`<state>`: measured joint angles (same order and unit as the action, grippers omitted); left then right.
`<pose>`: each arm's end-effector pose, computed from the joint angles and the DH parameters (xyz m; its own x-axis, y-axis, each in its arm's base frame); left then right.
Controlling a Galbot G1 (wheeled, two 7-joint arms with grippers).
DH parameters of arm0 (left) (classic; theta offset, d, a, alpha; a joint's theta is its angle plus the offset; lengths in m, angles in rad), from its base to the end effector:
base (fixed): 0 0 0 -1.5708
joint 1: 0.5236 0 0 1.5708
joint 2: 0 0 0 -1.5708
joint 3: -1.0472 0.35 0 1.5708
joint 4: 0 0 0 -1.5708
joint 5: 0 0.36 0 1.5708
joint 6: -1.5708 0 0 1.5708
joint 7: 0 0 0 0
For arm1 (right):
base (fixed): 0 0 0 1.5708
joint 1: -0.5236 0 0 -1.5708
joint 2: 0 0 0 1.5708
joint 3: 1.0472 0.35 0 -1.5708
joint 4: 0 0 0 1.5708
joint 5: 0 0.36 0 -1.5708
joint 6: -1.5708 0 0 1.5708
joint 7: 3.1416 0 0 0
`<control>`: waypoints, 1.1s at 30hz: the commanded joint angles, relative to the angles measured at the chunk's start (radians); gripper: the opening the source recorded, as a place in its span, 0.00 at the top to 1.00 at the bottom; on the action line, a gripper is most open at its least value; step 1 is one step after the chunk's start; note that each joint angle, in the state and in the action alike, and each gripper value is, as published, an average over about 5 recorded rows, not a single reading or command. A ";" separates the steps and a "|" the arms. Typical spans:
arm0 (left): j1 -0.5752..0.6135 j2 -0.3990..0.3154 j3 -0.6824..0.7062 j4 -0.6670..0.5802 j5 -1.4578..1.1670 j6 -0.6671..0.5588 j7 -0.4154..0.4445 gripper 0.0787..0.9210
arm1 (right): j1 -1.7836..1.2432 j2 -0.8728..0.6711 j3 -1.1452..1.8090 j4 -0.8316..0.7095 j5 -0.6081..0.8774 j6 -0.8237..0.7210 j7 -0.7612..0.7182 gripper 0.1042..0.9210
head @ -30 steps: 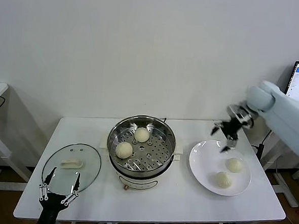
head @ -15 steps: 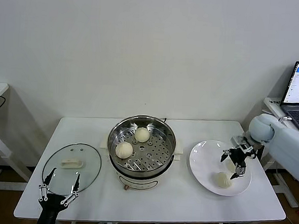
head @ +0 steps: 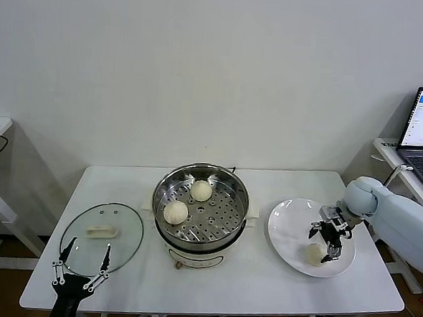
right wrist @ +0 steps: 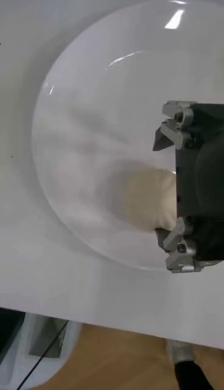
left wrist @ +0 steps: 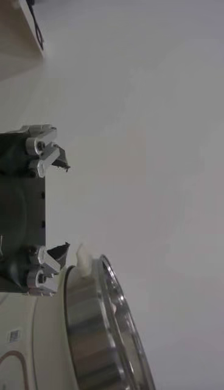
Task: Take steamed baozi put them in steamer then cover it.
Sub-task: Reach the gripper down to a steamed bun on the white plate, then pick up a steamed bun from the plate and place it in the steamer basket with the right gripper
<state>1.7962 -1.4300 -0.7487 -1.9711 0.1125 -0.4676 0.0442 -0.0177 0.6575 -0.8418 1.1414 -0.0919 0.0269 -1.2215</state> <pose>0.1024 0.1027 -0.3645 -0.9927 0.0537 -0.1079 0.0115 0.9334 0.3587 0.5136 -0.1998 -0.2309 0.0169 -0.1154 0.9932 -0.9768 -0.2140 -0.0082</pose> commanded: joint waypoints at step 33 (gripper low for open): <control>-0.001 0.004 0.028 -0.006 0.005 0.004 -0.006 0.12 | 0.709 0.355 -0.207 0.220 0.110 0.389 -0.127 0.38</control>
<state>1.7950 -1.4260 -0.7216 -1.9760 0.1169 -0.4649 0.0384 0.4315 0.8427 -0.9671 1.2475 -0.0082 0.2475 -1.3157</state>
